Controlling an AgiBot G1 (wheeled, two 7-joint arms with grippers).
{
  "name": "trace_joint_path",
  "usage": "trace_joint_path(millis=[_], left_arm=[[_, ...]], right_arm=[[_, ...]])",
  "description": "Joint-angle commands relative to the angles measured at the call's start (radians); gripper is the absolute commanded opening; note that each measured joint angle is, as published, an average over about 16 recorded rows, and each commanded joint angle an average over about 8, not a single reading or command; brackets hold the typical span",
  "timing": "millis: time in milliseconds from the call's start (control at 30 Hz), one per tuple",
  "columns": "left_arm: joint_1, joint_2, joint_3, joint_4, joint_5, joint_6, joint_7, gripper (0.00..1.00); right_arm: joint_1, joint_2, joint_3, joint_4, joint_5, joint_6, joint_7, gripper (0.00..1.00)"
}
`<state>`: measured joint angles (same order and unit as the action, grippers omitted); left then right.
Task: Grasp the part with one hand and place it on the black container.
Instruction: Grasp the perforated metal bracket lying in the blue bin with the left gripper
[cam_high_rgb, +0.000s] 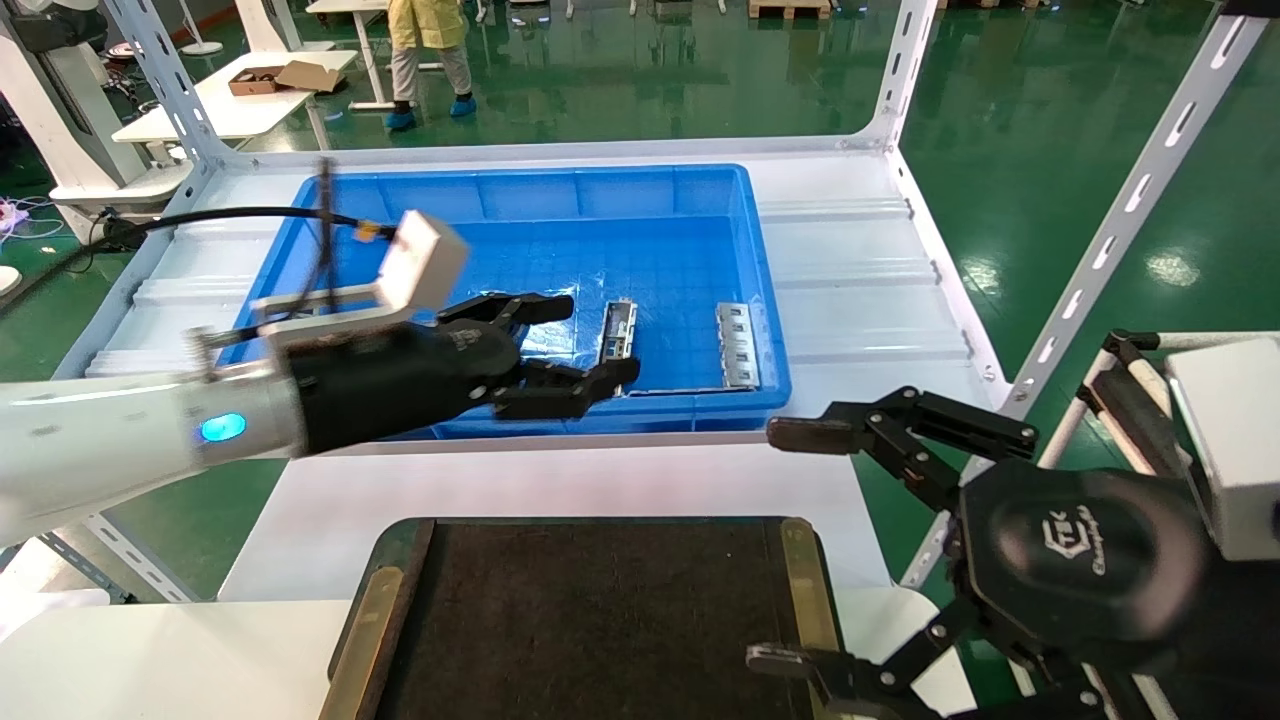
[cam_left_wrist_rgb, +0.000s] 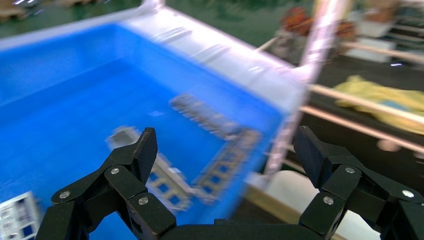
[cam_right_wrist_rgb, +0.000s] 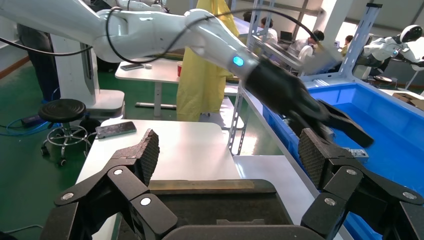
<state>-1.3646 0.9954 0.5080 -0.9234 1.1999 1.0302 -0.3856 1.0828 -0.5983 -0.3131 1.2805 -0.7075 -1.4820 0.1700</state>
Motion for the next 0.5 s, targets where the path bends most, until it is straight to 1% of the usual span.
trace_joint_path(millis=[33,167,300,500], left_arm=[[-0.027,0.045,0.023,0.055,0.047,-0.049,-0.016,1.00],[-0.084,0.140,0.056,0.186,0.116,-0.136,-0.012,1.00],[-0.134,0.224,0.077,0.316,0.162,-0.205,0.003,1.00],[-0.186,0.312,0.091,0.475,0.190,-0.270,0.034,1.00]], right_arm=[[0.000,0.000,0.000,0.000,0.000,0.000,0.000,1.00],[0.000,0.000,0.000,0.000,0.000,0.000,0.000,1.00],[0.000,0.000,0.000,0.000,0.000,0.000,0.000,1.00],[0.000,0.000,-0.001,0.000,0.000,0.000,0.000,1.00]])
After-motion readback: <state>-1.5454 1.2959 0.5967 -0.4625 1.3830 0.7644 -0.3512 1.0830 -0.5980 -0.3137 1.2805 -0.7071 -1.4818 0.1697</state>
